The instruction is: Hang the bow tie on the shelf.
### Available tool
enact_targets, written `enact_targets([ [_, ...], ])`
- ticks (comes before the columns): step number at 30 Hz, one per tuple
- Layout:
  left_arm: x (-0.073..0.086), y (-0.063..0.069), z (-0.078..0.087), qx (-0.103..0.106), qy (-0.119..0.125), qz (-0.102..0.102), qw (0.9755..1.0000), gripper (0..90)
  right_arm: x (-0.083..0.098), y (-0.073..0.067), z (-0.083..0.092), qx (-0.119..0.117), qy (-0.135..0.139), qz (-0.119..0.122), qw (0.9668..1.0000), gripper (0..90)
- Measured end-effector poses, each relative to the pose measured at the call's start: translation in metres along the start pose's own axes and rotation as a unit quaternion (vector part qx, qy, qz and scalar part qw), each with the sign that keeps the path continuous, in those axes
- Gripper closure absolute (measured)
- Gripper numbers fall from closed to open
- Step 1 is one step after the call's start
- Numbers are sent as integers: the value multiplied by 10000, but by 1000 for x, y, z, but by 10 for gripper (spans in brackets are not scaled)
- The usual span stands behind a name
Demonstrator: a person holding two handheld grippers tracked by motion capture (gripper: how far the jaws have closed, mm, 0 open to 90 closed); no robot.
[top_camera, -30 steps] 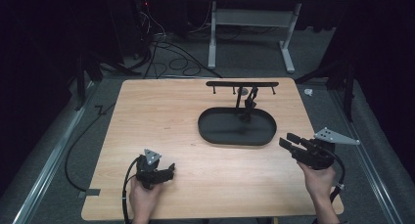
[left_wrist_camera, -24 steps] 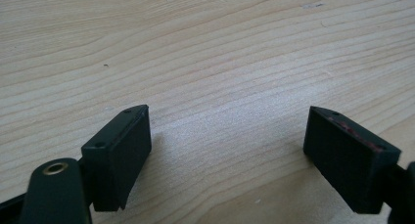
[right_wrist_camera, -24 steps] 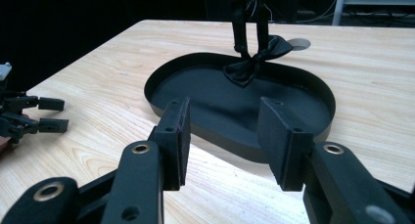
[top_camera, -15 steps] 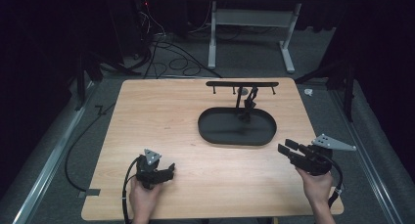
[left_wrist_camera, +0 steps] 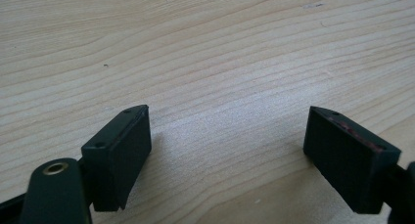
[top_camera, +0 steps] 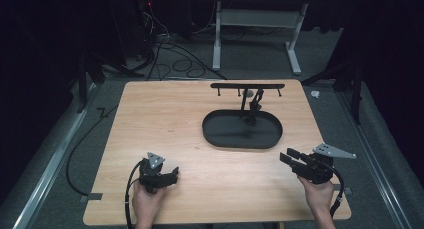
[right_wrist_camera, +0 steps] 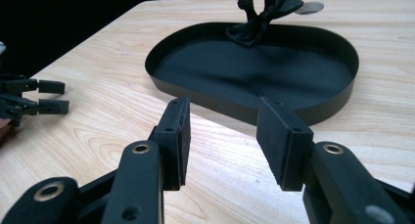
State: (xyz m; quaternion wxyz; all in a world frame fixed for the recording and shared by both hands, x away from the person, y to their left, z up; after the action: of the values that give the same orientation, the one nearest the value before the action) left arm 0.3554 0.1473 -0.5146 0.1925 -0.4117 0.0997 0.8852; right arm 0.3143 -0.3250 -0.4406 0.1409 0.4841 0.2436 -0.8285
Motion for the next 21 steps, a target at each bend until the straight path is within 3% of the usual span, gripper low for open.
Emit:
enact_targets([
  [8, 0, 0, 0, 0, -1, -1, 10000, 184, 10, 1, -10, -74, -98, -132, 9998, 581],
  [21, 0, 0, 0, 1, 0, 0, 10000, 184, 26, 4, -32, -29, -384, -149, 9991, 581],
])
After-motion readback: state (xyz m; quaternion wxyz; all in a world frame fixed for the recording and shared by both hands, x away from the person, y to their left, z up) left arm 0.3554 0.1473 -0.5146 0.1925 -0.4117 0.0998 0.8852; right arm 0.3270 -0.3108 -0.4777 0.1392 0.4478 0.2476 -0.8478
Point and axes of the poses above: each handheld gripper's, and its own axes: z roughly backward along the jaws, x roughly out of its underside, y roughly to its right, the point moved 1 cm from there along -z, roughly forward along the jaws, and after that the axes turned 3 degrees about y, right-handed, at the moved point
